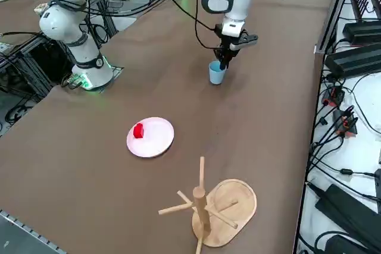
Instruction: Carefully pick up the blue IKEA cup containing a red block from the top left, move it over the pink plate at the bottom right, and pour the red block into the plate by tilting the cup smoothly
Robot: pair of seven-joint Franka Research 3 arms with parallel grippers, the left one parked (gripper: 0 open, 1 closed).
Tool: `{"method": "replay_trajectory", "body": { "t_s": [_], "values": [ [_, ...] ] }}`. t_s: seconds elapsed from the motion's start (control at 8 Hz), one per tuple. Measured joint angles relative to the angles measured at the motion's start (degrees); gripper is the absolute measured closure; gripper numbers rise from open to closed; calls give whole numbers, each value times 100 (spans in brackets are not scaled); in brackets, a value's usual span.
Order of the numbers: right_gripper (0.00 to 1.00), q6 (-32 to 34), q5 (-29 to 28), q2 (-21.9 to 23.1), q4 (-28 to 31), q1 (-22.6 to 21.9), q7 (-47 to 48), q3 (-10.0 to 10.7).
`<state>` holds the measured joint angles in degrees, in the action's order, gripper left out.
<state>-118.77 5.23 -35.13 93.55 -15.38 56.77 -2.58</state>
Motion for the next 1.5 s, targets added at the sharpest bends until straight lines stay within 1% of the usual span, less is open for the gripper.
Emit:
{"method": "replay_trajectory", "body": {
  "t_s": [0.25, 0.38, 0.62, 0.88, 1.0, 1.12, 1.38, 1.5],
  "values": [
    [93, -20, 1, 0, -1, 0, 0, 29],
    [84, -23, 1, 0, -3, 0, 3, 32],
    [52, -27, 2, 0, -11, 0, 6, 34],
    [46, -28, 18, 12, -65, 2, -9, 41],
    [45, -23, 19, 44, -113, 16, -82, 55],
    [41, 40, 19, 111, -205, 66, -260, 88],
    [11, 582, 18, 330, -745, 307, -985, 120],
    [0, 795, 17, 469, -1081, 433, -1469, 122]
  ]
}}
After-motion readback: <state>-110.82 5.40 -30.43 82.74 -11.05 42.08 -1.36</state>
